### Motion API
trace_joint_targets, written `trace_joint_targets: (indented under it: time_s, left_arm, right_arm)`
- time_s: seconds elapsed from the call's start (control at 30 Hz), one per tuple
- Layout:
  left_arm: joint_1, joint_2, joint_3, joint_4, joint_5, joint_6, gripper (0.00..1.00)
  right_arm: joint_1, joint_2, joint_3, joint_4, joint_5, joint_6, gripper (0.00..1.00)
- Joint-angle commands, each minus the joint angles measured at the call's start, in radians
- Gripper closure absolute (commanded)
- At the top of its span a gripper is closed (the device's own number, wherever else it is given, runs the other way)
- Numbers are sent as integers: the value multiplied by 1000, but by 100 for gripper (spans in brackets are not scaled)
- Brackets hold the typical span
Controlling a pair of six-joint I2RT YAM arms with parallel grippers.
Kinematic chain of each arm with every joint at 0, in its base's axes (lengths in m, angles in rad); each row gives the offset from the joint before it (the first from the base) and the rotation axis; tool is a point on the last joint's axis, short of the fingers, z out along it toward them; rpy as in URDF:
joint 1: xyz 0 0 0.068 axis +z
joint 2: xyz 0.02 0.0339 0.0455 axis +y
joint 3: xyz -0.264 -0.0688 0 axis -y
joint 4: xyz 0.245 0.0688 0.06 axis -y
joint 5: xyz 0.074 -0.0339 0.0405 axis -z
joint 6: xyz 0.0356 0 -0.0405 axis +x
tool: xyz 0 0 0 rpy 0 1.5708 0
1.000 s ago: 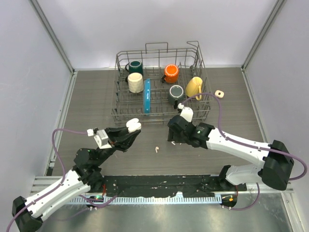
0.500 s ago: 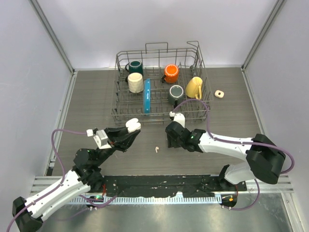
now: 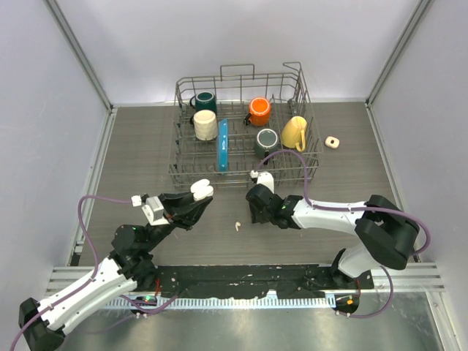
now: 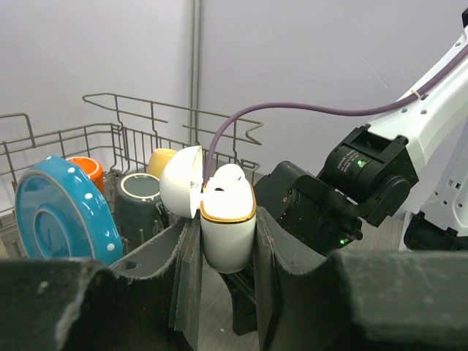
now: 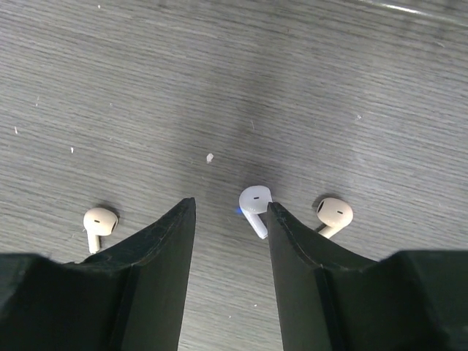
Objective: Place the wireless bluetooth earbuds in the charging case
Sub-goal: Pick up the earbud from the center of the board.
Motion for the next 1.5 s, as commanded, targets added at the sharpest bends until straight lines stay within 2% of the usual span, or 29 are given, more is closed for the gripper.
trace_joint_targets:
  time_s: [0.0, 0.53, 0.8, 0.87, 1.0, 1.03, 1.1, 1.13, 1.3, 1.33, 1.47]
  left_arm:
    - [0, -11, -3, 27, -17, 8, 100]
    - [2, -6, -6, 30, -23, 6, 100]
    - [0, -2, -6, 33, -23, 3, 100]
    - [2, 0, -6, 35, -23, 3, 100]
    - [0, 3, -6, 36, -23, 3, 100]
    - [0, 4, -6, 38, -23, 2, 100]
    - [0, 7, -6, 39, -23, 0, 100]
    - [2, 6, -6, 39, -23, 0, 100]
    - [0, 3, -8, 39, -26, 0, 100]
    - [0, 0, -8, 39, -26, -1, 100]
    - [0, -3, -8, 36, -29, 0, 100]
  right_arm:
    - [-7, 17, 1, 53, 19, -21, 51]
    - [-27, 57, 4, 64, 27, -47, 52]
    - [-33, 62, -5, 61, 24, -34, 62]
    - [-33, 59, -2, 42, 15, -13, 71]
    - [-33, 66, 19, -37, 27, 99, 84]
    - [-33, 69, 25, -84, 33, 139, 91]
    - [-32, 83, 37, -117, 21, 253, 91]
    - [-26, 86, 40, -141, 19, 294, 97]
    - [22, 97, 22, -166, 45, 495, 98]
    - [37, 97, 16, -156, 50, 530, 95]
    - [104, 117, 45, -226, 117, 587, 94]
